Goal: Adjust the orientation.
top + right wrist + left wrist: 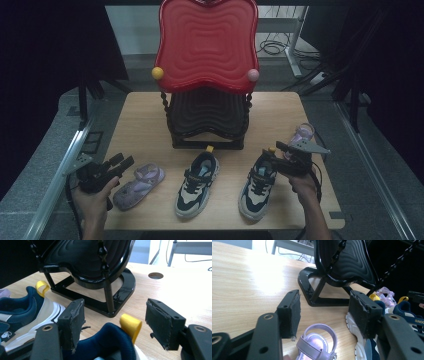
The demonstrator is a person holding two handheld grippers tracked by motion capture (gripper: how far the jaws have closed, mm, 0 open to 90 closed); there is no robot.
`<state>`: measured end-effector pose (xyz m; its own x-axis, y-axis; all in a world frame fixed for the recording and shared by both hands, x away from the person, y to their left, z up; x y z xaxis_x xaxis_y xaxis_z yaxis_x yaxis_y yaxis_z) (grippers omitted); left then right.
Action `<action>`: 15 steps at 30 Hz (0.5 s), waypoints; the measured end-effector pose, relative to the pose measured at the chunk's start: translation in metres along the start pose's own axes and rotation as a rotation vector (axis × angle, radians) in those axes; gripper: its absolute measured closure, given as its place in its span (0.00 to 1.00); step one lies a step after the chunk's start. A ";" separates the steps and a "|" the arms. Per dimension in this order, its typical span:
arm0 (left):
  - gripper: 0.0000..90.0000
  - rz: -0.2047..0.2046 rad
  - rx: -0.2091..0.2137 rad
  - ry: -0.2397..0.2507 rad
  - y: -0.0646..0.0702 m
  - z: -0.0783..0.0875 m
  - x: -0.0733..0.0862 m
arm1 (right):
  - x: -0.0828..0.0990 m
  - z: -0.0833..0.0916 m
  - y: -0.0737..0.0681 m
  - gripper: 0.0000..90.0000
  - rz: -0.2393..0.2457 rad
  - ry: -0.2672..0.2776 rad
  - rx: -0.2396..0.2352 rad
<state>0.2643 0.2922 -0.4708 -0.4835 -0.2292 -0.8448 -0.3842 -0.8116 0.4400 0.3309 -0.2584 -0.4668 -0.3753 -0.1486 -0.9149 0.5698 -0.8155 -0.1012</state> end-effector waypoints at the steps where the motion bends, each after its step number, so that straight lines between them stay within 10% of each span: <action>1: 0.51 0.005 -0.002 0.028 0.001 0.000 0.000 | 0.000 0.001 0.002 0.36 -0.002 0.000 0.002; 15: 0.68 -0.062 0.039 -0.062 0.007 0.000 0.004 | -0.001 0.007 0.003 0.39 -0.022 0.012 0.005</action>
Point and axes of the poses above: each handheld gripper's, and its own axes: z roughly backward along the jaws, x roughly out of its underside, y roughly to its right, the point moved 2 cm from there along -z, roughly forward along the jaws, and after that the axes turned 2 degrees about z, right-handed, at the moved point
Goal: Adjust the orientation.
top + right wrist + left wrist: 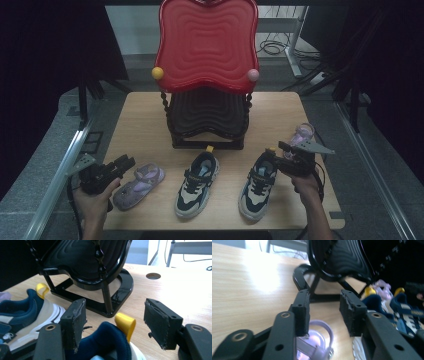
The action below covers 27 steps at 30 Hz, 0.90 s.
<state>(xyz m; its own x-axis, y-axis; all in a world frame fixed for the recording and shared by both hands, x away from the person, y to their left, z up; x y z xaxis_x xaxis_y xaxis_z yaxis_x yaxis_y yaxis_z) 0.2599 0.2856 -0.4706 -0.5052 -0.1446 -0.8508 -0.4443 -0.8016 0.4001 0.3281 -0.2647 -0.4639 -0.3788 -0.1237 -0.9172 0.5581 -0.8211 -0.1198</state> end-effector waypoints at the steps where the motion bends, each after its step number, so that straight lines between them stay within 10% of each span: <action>1: 0.70 -0.004 0.001 -0.008 0.001 0.000 0.001 | 0.000 0.001 -0.001 0.39 -0.006 0.005 -0.008; 12: 0.98 -0.061 0.027 -0.075 0.006 -0.005 0.001 | 0.005 0.012 0.004 0.39 -0.089 0.037 0.010; 27: 1.00 -0.085 -0.034 -0.111 0.020 0.009 0.010 | 0.014 0.007 0.007 0.39 -0.129 0.038 -0.040</action>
Point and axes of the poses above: each handheld gripper's, and its own axes: z roughly backward along the jaws, x roughly out of its underside, y roughly to its right, the point moved 2 cm from there along -z, roughly forward along the jaws, and after that the axes turned 2 degrees about z, right-handed, at the moved point
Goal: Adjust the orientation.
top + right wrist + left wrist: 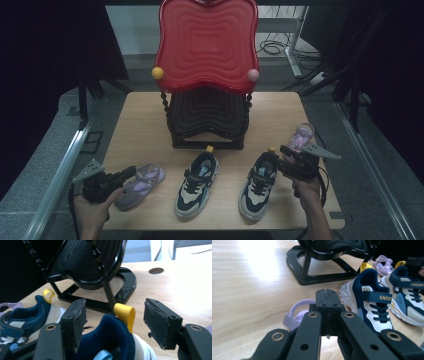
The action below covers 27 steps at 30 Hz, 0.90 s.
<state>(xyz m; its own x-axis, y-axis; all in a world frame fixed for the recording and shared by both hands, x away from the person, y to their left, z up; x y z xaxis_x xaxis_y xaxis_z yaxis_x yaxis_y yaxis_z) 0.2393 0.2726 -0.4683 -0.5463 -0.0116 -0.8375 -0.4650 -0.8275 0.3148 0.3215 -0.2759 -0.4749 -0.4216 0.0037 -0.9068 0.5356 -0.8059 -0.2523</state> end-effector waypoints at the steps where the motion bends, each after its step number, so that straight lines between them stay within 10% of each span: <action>1: 1.00 0.000 0.000 0.000 0.000 0.000 0.000 | 0.000 0.000 0.000 0.39 -0.002 0.001 -0.010; 27: 1.00 0.013 -0.056 -0.164 -0.010 0.016 0.046 | -0.006 0.006 -0.010 0.39 0.064 0.022 0.073</action>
Point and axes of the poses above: each handheld gripper's, and its own axes: z roughly backward along the jaws, x roughly out of its underside, y roughly to its right, the point moved 2 cm from there along -z, roughly forward along the jaws, and after that the axes turned 2 degrees about z, right-handed, at the moved point
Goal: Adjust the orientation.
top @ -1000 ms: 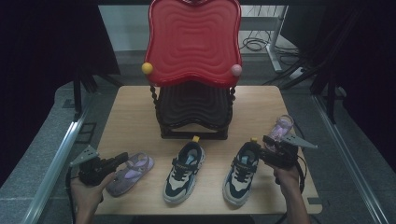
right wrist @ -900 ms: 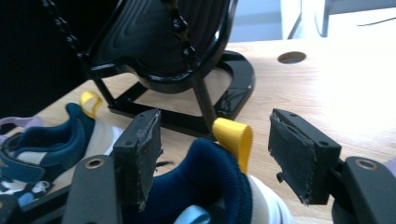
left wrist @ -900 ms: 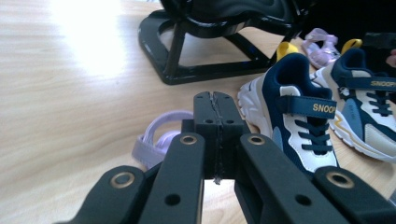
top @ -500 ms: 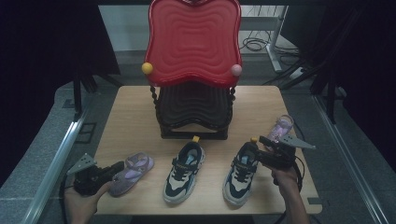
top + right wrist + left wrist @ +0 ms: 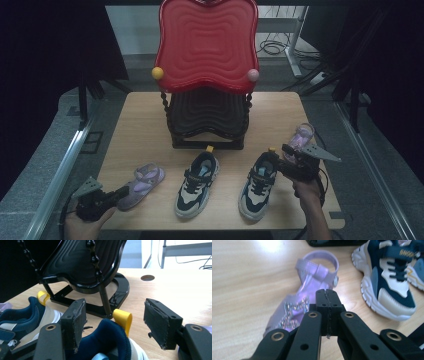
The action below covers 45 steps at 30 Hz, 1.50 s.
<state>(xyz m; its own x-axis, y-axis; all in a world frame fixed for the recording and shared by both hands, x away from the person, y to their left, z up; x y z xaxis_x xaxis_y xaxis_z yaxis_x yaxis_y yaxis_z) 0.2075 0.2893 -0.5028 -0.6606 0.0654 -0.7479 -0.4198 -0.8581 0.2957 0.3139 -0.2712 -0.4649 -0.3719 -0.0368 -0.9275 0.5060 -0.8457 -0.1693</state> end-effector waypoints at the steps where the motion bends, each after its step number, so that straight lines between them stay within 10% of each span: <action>1: 1.00 0.000 0.000 0.000 0.000 0.000 0.000 | 0.000 0.000 0.000 0.39 0.000 0.000 0.000; 10: 1.00 0.020 0.046 -0.058 0.006 -0.016 0.020 | -0.002 0.005 0.005 0.38 -0.015 0.020 0.029; 45: 1.00 0.024 -0.044 -0.159 0.003 -0.029 0.043 | 0.002 0.004 0.009 0.36 -0.028 0.002 0.077</action>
<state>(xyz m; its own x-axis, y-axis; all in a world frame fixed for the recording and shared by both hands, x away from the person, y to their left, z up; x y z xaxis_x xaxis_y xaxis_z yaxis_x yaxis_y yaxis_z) 0.1958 0.2751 -0.5510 -0.7618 0.1213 -0.6363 -0.3770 -0.8818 0.2833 0.3147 -0.2815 -0.4667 -0.3839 -0.0117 -0.9233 0.4343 -0.8847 -0.1694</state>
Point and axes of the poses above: each handheld gripper's, and its own axes: z roughly backward along the jaws, x roughly out of its underside, y roughly to its right, the point moved 2 cm from there along -z, roughly forward along the jaws, and after that the axes turned 2 degrees about z, right-handed, at the moved point
